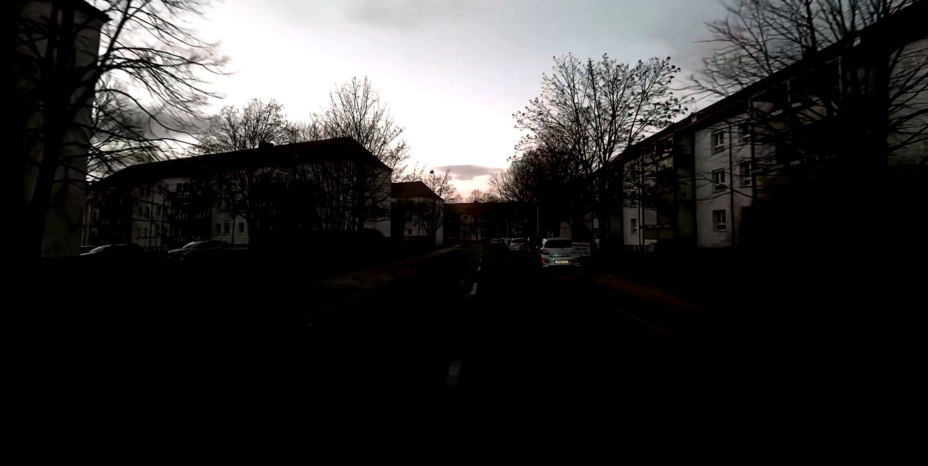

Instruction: Follow the waypoints while adhering to traffic rules and regulations

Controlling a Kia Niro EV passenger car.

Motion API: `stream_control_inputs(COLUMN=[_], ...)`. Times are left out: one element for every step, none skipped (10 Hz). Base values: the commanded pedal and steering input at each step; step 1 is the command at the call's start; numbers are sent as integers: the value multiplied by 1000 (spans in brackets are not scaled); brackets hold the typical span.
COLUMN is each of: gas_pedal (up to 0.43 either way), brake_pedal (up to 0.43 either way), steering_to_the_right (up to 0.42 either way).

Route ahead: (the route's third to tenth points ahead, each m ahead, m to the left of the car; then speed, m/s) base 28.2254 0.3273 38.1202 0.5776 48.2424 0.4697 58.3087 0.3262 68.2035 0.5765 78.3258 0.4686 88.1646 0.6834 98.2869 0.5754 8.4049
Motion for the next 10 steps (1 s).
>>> stream_control_inputs(gas_pedal=[59, 59, 59, 59, 59, 59, 59, 59, 59, 59], brake_pedal=[0, 0, 0, 0, 0, 0, 0, 0, 0, 0], steering_to_the_right=[-2, -2, -2, -4, -4, -5, -5, -5, -5, -5])
